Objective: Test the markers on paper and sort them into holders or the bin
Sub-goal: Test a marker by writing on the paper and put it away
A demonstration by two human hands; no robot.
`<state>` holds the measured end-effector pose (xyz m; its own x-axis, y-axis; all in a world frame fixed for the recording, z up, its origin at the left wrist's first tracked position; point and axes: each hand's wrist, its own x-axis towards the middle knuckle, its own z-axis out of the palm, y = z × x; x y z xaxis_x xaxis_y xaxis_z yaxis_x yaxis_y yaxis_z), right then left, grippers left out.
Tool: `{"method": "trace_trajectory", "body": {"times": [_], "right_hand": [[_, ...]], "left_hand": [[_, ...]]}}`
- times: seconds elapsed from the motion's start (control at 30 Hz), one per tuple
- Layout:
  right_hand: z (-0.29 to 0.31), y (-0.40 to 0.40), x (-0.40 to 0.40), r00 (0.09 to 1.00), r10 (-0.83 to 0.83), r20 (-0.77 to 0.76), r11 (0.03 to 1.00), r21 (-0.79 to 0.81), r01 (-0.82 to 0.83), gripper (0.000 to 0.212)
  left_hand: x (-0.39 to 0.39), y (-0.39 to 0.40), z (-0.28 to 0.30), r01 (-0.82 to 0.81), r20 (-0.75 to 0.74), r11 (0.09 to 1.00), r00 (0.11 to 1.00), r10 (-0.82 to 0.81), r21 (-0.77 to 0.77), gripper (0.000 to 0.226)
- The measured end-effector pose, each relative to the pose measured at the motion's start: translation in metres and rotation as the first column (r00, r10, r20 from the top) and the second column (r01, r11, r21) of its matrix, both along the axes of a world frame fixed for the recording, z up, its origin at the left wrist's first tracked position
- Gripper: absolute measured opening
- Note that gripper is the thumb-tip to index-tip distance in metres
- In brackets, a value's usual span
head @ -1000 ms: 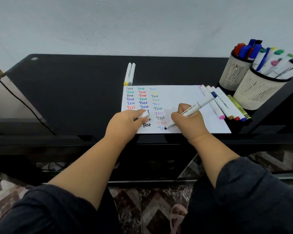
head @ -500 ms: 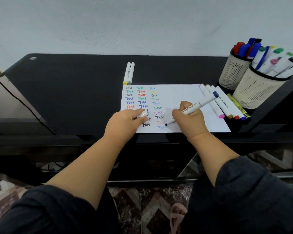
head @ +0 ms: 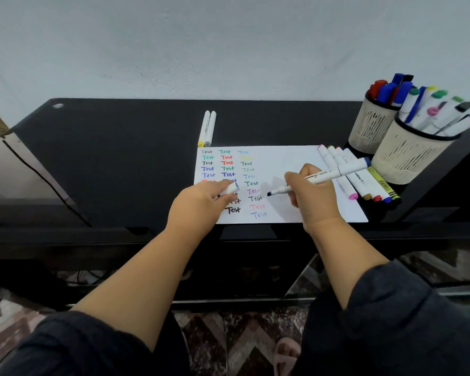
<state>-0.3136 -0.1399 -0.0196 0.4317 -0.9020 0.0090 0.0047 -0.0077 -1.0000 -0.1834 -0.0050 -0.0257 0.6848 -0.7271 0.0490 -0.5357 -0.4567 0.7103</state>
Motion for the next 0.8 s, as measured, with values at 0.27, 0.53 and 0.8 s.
{"method": "trace_trajectory", "body": {"times": [0.27,0.53,0.8], "right_hand": [[0.013,0.011,0.01,0.986,0.059,0.158,0.998,0.019,-0.063,0.042],[0.016,0.018,0.014,0.988,0.086,0.125,0.996,0.013,-0.088,0.042],[0.016,0.024,0.015,0.994,0.102,0.035,0.994,-0.032,-0.101,0.04]], "left_hand": [[-0.009,0.001,0.015,0.074,-0.079,0.992,0.993,-0.082,-0.1,0.035],[-0.013,0.0,0.015,0.127,-0.056,0.99,0.99,-0.13,-0.067,0.035],[-0.017,0.0,0.02,0.179,0.023,0.981,0.984,-0.178,-0.077,0.034]]}}
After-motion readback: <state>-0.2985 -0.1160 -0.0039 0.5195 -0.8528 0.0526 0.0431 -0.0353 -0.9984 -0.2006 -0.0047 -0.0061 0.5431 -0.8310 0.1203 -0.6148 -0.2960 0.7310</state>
